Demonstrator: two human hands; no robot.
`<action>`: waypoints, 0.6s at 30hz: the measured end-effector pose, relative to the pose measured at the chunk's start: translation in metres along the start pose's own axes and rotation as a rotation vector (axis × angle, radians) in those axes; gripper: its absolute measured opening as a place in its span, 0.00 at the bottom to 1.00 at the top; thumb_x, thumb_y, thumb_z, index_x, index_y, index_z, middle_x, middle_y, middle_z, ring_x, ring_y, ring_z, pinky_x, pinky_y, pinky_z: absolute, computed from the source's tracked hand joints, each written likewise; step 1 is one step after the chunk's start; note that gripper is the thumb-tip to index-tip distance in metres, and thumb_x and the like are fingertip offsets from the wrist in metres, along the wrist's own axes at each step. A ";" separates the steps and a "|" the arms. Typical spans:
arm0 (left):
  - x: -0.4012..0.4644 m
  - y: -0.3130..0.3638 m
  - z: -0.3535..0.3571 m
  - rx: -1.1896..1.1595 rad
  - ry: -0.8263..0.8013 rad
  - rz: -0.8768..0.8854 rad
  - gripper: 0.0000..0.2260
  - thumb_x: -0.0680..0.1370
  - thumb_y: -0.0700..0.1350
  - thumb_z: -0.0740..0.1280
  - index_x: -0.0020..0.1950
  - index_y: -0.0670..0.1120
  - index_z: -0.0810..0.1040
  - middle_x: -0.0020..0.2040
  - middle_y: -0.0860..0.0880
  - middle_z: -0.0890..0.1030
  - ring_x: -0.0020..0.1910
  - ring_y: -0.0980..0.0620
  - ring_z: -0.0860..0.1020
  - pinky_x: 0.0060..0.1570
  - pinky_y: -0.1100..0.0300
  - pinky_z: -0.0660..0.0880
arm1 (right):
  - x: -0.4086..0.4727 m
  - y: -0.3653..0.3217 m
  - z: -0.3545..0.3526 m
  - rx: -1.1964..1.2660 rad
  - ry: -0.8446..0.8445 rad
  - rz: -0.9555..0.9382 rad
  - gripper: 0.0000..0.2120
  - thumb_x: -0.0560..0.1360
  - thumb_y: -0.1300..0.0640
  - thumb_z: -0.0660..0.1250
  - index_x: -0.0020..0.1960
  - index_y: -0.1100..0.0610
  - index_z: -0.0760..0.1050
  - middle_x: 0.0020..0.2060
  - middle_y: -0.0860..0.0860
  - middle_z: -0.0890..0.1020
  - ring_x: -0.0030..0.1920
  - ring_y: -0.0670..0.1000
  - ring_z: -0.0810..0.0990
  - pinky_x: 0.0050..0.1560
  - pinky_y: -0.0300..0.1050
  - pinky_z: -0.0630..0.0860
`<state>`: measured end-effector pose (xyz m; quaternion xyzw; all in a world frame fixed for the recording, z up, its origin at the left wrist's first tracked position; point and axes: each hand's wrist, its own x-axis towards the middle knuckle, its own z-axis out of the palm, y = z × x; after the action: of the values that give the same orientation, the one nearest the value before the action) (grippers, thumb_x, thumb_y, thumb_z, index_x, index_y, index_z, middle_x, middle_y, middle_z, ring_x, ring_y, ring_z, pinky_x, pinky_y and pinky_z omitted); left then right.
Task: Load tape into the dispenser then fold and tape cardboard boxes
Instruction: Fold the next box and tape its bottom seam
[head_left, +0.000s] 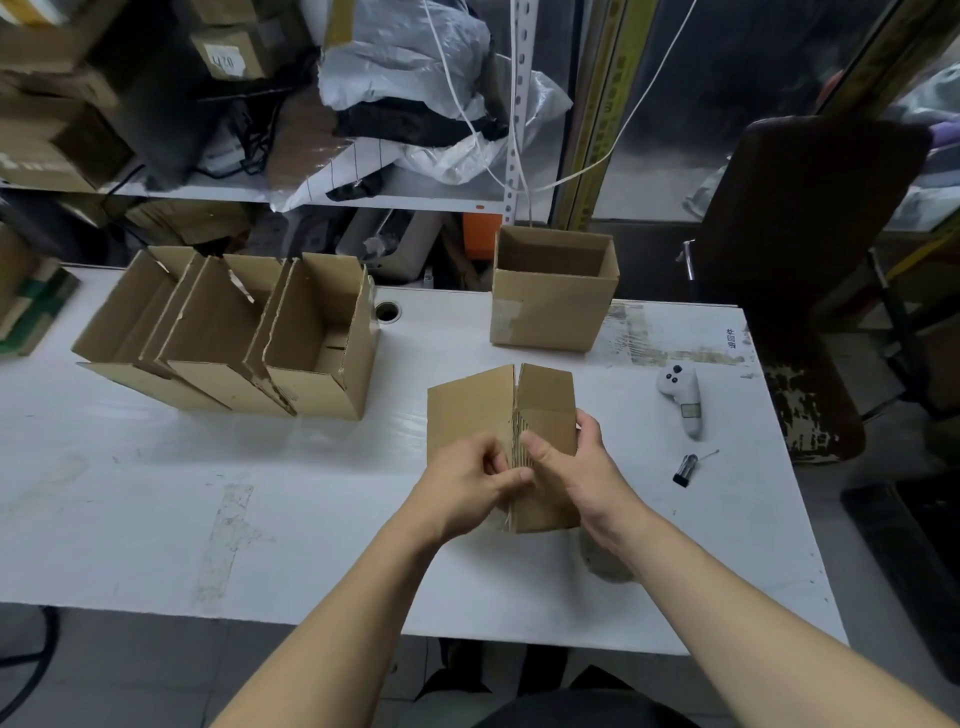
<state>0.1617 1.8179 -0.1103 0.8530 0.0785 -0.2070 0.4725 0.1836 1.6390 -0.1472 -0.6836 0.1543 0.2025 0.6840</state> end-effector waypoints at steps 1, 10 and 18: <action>0.000 0.002 0.002 0.010 0.000 0.007 0.16 0.76 0.55 0.77 0.40 0.48 0.73 0.34 0.52 0.81 0.34 0.52 0.76 0.36 0.56 0.74 | -0.001 -0.002 0.000 -0.058 0.007 0.005 0.50 0.58 0.32 0.83 0.71 0.43 0.62 0.58 0.43 0.84 0.58 0.47 0.85 0.60 0.52 0.82; -0.006 -0.011 0.003 -0.078 0.218 -0.033 0.17 0.75 0.61 0.74 0.47 0.49 0.77 0.41 0.54 0.81 0.42 0.53 0.79 0.40 0.59 0.73 | 0.010 -0.003 0.002 -0.092 0.109 0.051 0.55 0.56 0.30 0.83 0.74 0.47 0.62 0.58 0.45 0.85 0.58 0.49 0.85 0.63 0.56 0.81; -0.007 -0.055 -0.034 -0.154 0.341 -0.294 0.26 0.77 0.67 0.68 0.66 0.50 0.74 0.62 0.52 0.80 0.60 0.49 0.77 0.56 0.51 0.76 | 0.011 -0.007 0.005 0.047 0.060 0.076 0.44 0.64 0.34 0.79 0.70 0.49 0.64 0.63 0.47 0.81 0.62 0.50 0.82 0.64 0.55 0.79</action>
<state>0.1464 1.8769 -0.1339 0.8165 0.2961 -0.1198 0.4810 0.1967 1.6445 -0.1468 -0.6668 0.2052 0.2040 0.6868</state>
